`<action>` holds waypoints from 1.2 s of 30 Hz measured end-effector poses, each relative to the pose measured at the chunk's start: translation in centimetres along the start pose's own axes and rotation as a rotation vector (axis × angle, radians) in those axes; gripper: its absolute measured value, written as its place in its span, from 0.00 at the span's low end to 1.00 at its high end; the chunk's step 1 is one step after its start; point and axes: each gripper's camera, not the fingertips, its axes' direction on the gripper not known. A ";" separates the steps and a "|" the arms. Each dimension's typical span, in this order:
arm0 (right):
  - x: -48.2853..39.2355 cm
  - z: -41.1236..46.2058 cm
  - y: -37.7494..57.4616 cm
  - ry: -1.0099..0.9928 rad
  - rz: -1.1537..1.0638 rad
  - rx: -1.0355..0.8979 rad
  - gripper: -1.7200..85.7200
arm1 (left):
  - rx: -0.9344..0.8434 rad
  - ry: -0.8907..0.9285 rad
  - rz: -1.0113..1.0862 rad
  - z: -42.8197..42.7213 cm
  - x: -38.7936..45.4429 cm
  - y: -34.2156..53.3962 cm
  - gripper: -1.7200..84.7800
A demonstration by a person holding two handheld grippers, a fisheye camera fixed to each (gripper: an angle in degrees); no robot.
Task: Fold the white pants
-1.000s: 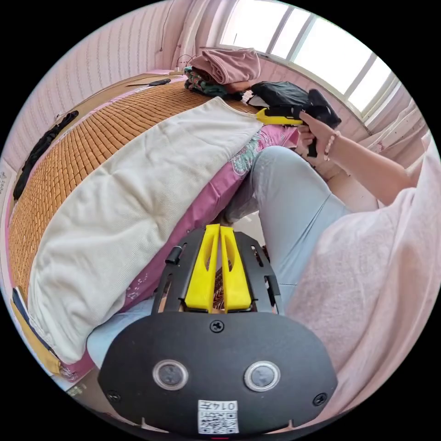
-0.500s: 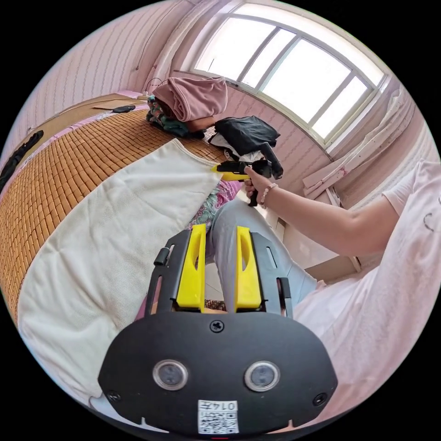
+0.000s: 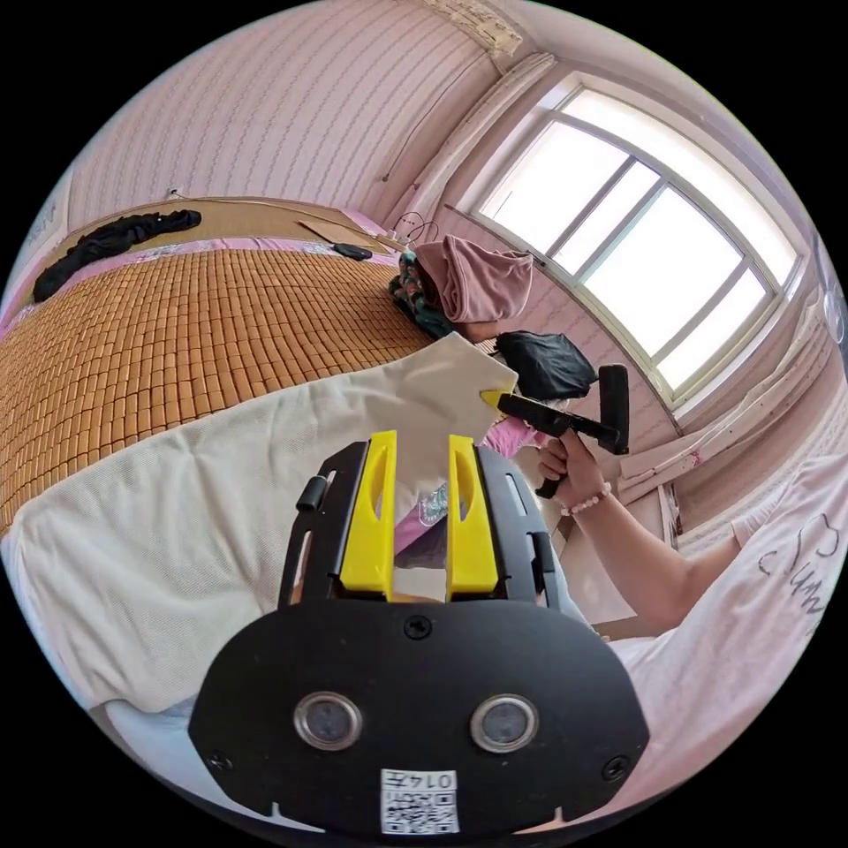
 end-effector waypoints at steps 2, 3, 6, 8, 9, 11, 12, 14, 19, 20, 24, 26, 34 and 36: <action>-5.9 3.4 0.3 -0.014 -0.234 -0.172 0.07 | 0.027 -0.047 -0.059 -1.3 -1.7 0.5 0.12; -7.1 4.5 0.6 -0.007 -0.281 -0.222 0.08 | 0.038 -0.077 -0.097 -2.1 -2.9 1.1 0.12; -11.7 9.6 3.3 0.089 -0.465 -0.438 0.09 | 0.032 -0.151 -0.179 -3.1 -5.7 3.1 0.11; -13.5 12.7 5.6 0.211 -0.542 -0.584 0.10 | -0.010 -0.183 -0.237 -2.9 -7.5 4.4 0.11; -13.7 13.2 6.1 0.227 -0.559 -0.617 0.10 | -0.031 -0.183 -0.274 -2.7 -8.6 5.2 0.11; -14.4 12.9 6.9 0.213 -0.570 -0.631 0.12 | -0.056 -0.179 -0.305 -2.2 -9.7 6.0 0.11; -14.5 12.4 6.8 0.200 -0.557 -0.623 0.12 | -0.070 -0.179 -0.313 -1.8 -10.1 6.3 0.11; -14.2 10.5 5.9 0.144 -0.497 -0.587 0.13 | -0.093 -0.170 -0.315 -0.9 -10.5 6.3 0.11; -12.2 7.0 3.2 0.010 -0.345 -0.415 0.13 | -0.140 -0.140 -0.240 3.7 -9.9 3.0 0.12; -11.5 6.8 2.5 -0.006 -0.300 -0.373 0.13 | -0.146 -0.147 -0.224 4.3 -9.8 2.5 0.12; -11.0 7.6 -0.9 0.078 -0.145 -0.272 0.17 | -0.132 -0.202 -0.150 7.2 -9.4 -0.7 0.14; -11.6 9.5 -2.9 0.133 -0.123 -0.251 0.21 | -0.121 -0.197 -0.157 8.5 -10.0 -1.8 0.14; -9.9 14.7 -3.7 0.276 -0.224 -0.491 0.07 | -0.327 -0.168 -0.164 14.9 -12.8 -2.9 0.08; -10.0 12.0 -3.2 0.198 -0.284 -0.447 0.05 | -0.332 -0.170 -0.169 14.5 -12.8 -3.1 0.07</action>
